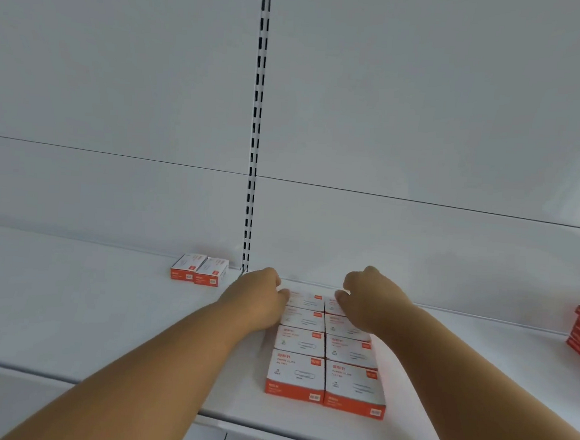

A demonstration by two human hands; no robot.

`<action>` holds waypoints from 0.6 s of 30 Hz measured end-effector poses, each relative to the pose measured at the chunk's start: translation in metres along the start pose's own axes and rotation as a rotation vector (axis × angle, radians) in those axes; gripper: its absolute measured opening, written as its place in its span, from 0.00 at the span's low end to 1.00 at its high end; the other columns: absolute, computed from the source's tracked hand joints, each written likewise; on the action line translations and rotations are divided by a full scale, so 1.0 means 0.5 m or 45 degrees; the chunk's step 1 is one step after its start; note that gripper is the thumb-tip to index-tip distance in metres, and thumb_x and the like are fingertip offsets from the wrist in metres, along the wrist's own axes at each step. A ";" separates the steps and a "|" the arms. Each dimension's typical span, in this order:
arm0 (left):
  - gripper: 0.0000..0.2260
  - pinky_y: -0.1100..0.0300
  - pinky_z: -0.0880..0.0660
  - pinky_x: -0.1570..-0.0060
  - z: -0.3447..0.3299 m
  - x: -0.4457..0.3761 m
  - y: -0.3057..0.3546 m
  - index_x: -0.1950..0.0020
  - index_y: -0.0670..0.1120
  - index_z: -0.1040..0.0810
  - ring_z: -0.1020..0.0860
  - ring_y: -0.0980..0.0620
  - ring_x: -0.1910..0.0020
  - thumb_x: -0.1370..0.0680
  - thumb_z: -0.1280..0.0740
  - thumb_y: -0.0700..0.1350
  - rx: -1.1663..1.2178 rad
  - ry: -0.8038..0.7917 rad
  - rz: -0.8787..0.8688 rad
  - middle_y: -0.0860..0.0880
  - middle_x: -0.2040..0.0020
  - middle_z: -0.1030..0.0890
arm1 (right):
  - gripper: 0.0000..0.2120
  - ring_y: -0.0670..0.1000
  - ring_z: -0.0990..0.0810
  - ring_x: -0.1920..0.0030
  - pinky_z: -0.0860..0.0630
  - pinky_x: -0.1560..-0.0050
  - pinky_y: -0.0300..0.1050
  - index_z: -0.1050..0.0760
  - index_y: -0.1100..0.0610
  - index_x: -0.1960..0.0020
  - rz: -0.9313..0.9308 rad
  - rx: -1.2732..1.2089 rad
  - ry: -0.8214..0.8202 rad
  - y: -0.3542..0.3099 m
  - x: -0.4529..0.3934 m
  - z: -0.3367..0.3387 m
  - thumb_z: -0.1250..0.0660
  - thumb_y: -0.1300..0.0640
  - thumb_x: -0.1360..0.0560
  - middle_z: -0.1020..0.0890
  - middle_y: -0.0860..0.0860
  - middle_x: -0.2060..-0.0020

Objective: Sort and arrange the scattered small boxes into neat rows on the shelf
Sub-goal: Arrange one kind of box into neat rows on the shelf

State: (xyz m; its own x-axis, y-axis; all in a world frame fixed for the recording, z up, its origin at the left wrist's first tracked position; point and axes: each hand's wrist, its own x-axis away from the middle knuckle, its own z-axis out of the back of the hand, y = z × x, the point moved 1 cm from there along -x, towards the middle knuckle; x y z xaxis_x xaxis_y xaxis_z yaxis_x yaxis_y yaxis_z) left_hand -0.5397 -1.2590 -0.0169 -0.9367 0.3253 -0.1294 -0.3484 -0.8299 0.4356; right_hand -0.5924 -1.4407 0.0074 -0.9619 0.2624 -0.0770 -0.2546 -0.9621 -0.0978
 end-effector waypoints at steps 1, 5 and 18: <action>0.18 0.57 0.29 0.45 0.010 0.003 -0.014 0.30 0.50 0.29 0.25 0.48 0.38 0.18 0.41 0.54 0.009 0.018 -0.013 0.49 0.34 0.24 | 0.17 0.54 0.23 0.51 0.25 0.52 0.46 0.27 0.55 0.37 0.015 -0.009 0.044 -0.021 0.001 0.005 0.44 0.47 0.19 0.28 0.53 0.41; 0.14 0.57 0.27 0.48 0.070 -0.005 -0.093 0.35 0.53 0.26 0.23 0.49 0.43 0.19 0.39 0.54 0.006 0.123 -0.036 0.51 0.39 0.21 | 0.16 0.54 0.22 0.46 0.25 0.44 0.49 0.25 0.54 0.39 0.160 -0.126 0.063 -0.128 -0.009 0.005 0.41 0.46 0.21 0.25 0.52 0.43; 0.20 0.54 0.28 0.45 0.129 -0.077 -0.325 0.32 0.55 0.29 0.28 0.46 0.39 0.24 0.34 0.51 -0.030 0.224 -0.051 0.50 0.38 0.24 | 0.25 0.56 0.24 0.40 0.26 0.45 0.45 0.34 0.51 0.28 0.189 -0.262 -0.117 -0.404 -0.091 -0.057 0.34 0.50 0.23 0.28 0.54 0.35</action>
State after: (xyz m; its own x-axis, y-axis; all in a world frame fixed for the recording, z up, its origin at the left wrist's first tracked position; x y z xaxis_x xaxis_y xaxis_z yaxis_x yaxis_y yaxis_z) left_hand -0.4448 -1.1074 -0.0250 -0.9130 0.2753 -0.3011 -0.3841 -0.8289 0.4066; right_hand -0.4943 -1.2562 0.0025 -0.9946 0.1024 -0.0163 -0.0932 -0.9517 -0.2926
